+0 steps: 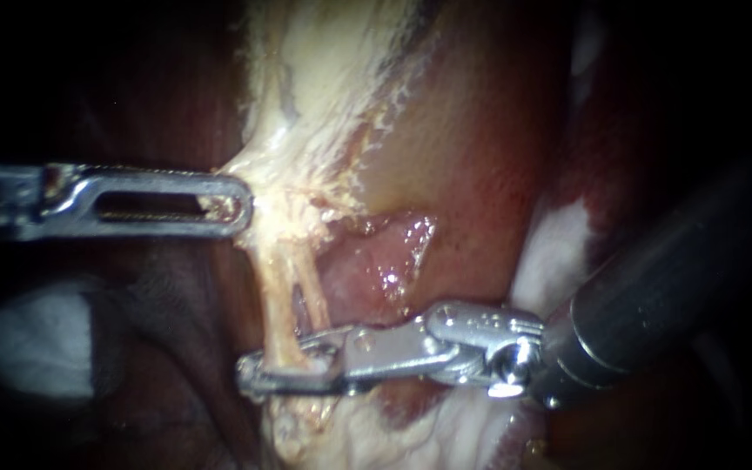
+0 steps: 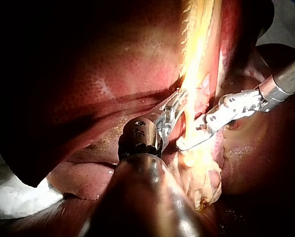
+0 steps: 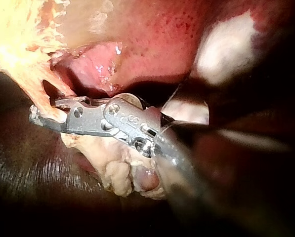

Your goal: Going back second clip left tube

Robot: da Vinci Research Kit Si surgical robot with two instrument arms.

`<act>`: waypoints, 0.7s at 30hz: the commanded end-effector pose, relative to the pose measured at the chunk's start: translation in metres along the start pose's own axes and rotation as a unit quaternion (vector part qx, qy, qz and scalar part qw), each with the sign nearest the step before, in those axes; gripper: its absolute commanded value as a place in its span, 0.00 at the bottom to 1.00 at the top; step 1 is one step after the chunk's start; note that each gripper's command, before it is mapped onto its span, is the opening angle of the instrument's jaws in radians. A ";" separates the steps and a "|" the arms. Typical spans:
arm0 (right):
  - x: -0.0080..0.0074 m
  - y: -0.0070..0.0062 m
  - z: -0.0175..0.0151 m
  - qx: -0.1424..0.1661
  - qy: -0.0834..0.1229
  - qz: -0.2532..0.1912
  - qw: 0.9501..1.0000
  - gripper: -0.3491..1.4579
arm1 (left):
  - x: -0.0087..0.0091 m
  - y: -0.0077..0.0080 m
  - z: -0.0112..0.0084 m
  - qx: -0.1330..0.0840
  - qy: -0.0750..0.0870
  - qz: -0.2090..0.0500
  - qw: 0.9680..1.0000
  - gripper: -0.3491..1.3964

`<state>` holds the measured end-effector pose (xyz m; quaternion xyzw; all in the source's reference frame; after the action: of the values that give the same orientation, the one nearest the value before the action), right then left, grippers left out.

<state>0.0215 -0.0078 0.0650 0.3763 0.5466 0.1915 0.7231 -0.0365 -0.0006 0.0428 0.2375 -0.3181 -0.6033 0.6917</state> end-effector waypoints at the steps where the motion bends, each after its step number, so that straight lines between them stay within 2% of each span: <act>1: 0.0001 -0.0001 0.0000 0.000 0.000 0.000 1.000 0.00 | 0.0000 -0.0001 -0.0001 0.000 0.000 0.000 1.000 0.00; 3: 0.0000 -0.0001 0.0000 -0.001 0.001 0.003 1.000 0.00 | 0.0000 -0.0001 -0.0001 0.000 0.000 0.000 1.000 0.00; 5: 0.0000 -0.0003 0.0000 0.014 -0.002 0.012 1.000 0.00 | 0.0000 -0.0002 -0.0001 0.000 0.000 0.000 1.000 0.00; 6: 0.0000 -0.0004 0.0001 0.018 -0.002 0.011 1.000 0.10 | 0.0000 -0.0002 -0.0001 0.000 0.000 0.000 1.000 0.00; 8: 0.0003 -0.0007 0.0005 0.020 0.010 0.011 1.000 0.37 | 0.0000 -0.0002 -0.0001 0.000 0.000 0.000 1.000 0.00; 10: 0.0008 -0.0007 0.0011 0.023 0.024 -0.006 0.999 0.47 | 0.0000 -0.0003 0.0000 -0.001 -0.001 -0.001 1.000 0.00; 16: 0.0016 0.0001 0.0030 0.013 0.065 -0.081 0.994 0.52 | 0.0002 -0.0009 -0.0001 -0.002 -0.002 -0.001 1.000 0.00; 21: 0.0016 0.0009 0.0034 0.006 0.068 -0.098 0.993 0.52 | 0.0004 -0.0013 -0.0002 -0.004 -0.003 -0.002 1.000 0.00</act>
<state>0.0254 -0.0073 0.0653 0.3113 0.6300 0.1414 0.6973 -0.0372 -0.0013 0.0417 0.2338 -0.3177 -0.6068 0.6901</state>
